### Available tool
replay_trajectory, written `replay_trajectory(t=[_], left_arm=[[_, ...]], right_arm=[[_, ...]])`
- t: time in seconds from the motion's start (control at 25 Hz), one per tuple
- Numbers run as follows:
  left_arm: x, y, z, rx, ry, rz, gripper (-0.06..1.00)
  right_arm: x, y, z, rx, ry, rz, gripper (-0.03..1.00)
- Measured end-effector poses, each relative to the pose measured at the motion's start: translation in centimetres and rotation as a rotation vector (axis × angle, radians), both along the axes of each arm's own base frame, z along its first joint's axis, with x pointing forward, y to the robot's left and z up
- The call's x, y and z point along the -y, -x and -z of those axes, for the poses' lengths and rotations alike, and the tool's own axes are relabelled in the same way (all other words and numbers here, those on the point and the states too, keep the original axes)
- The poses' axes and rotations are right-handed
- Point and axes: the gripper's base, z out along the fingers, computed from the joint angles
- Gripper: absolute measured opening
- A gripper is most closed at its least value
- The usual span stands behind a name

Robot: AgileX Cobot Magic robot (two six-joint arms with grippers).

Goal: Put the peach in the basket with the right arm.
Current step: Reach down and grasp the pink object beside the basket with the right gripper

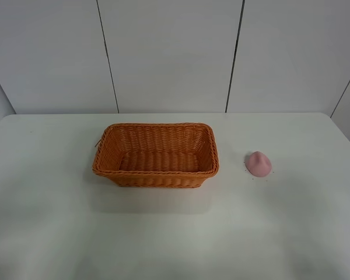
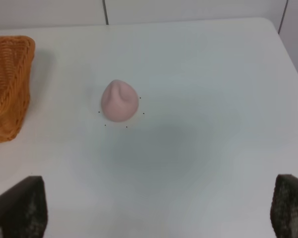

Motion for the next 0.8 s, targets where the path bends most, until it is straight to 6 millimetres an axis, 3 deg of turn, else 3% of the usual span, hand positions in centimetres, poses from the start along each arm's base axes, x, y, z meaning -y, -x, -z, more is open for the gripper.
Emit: replay_trajectory(t=[0.48, 0.64, 0.8], left_arm=[[0.0, 0.0, 0.0, 0.0, 0.0, 0.0, 0.99], [0.0, 0.0, 0.0, 0.0, 0.0, 0.0, 0.99], [0.0, 0.0, 0.0, 0.0, 0.0, 0.0, 0.99]], right_arm=[[0.0, -0.5, 0.0, -0.032, 0.003, 0.002, 0.69], [-0.1, -2.7, -0.5, -0.167, 0.011, 0.003, 0.69], [-0.3, -6.5, -1.5, -0.342, 0.021, 0.003, 0.69]])
